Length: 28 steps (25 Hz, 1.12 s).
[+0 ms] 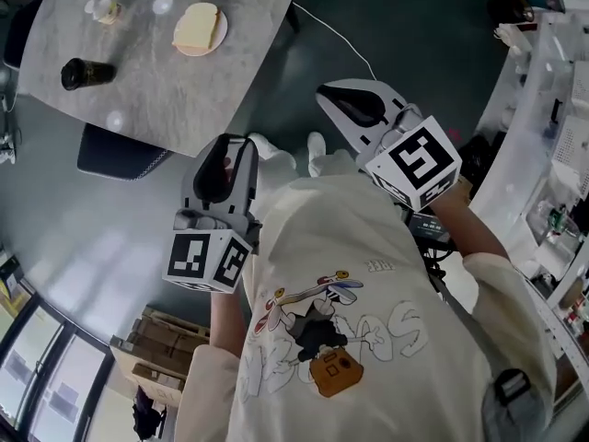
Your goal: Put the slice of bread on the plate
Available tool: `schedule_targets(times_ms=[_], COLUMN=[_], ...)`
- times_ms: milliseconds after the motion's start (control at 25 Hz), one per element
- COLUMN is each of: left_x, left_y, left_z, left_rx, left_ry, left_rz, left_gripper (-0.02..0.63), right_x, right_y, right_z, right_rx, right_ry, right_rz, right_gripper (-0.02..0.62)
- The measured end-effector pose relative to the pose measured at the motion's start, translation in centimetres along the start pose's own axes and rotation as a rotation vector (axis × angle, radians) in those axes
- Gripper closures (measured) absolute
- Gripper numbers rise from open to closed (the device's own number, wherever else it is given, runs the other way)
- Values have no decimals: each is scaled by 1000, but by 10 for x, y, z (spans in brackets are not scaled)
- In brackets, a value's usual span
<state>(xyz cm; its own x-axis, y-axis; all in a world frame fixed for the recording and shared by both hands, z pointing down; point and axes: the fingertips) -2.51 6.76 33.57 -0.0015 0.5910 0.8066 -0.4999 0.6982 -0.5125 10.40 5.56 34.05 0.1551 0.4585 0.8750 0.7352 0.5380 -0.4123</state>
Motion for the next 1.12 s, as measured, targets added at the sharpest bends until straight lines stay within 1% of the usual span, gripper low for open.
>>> schedule_targets(times_ms=[200,280,400,520,600,720,880,1000,1120], left_x=[6,17,34,50,58,65,79,75,65], left_y=[7,14,24,24,27,30,33,46,53], left_z=[-42,-60,-84,-96,-94,-88,-82,-72,-59], left_rx=[0,11,15,18,2,-43,-80,-106,-145], left_ry=[-4,1,3,28,32,39,67,79,97], left_rz=[-25,-23,-9,3,-1,-19,-6,-9,-43], left_gripper=[445,445,445,445,445,445,445,445,446], right_x=[19,25,36,47,50,49,49,42,35], right_y=[39,54,75,82,77,69,69,67,57], right_z=[1,8,18,26,37,47,58,67,69], right_rx=[9,5,0,-2,-21,-43,-43,-32,-36], right_ry=[0,5,-16,-43,-29,-21,-29,-30,-41], right_rz=[-37,-56,-78,-81,-91,-126,-148,-150,-162], right_gripper=[589,589,589,589,589,589,589,589,589])
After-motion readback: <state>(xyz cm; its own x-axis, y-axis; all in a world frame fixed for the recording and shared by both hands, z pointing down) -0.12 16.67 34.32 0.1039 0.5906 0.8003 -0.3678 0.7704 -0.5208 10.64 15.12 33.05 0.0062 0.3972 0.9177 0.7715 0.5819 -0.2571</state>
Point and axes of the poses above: the fingertips, and each gripper's own axes: y backward along the fingers, z to its left, x out of its underside, and after that the axes turned 14 degrees about -x, right-handed
